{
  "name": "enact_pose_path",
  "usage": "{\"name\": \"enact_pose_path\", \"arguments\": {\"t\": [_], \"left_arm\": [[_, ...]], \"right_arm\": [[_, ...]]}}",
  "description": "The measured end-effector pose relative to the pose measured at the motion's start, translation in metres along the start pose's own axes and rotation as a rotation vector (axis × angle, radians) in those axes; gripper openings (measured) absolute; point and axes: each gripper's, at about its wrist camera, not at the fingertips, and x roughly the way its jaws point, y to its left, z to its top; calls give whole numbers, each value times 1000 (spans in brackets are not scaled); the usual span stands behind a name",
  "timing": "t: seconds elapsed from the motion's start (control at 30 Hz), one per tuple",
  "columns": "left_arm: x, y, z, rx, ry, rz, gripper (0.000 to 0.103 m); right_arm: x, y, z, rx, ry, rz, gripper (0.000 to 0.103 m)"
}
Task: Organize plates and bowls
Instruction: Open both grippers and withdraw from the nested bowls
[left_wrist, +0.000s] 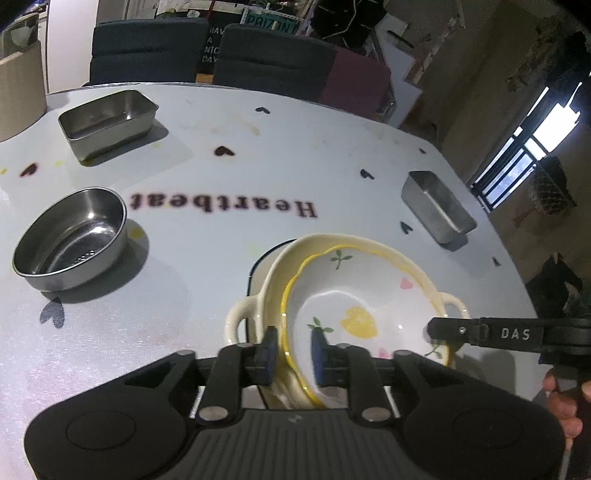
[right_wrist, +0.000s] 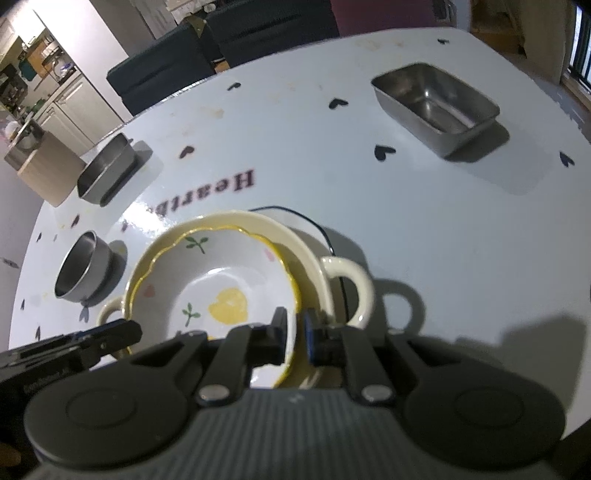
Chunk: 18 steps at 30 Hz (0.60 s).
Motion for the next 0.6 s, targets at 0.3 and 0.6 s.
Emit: {"name": "enact_pose_path", "arguments": {"t": [0.3, 0.6], "left_arm": [[-31, -6, 5, 11, -86, -14, 71], [-77, 2, 40, 58, -242, 27, 103]], "right_arm": [[-31, 15, -7, -97, -111, -22, 31], [-70, 35, 12, -156, -307, 28, 87]]}}
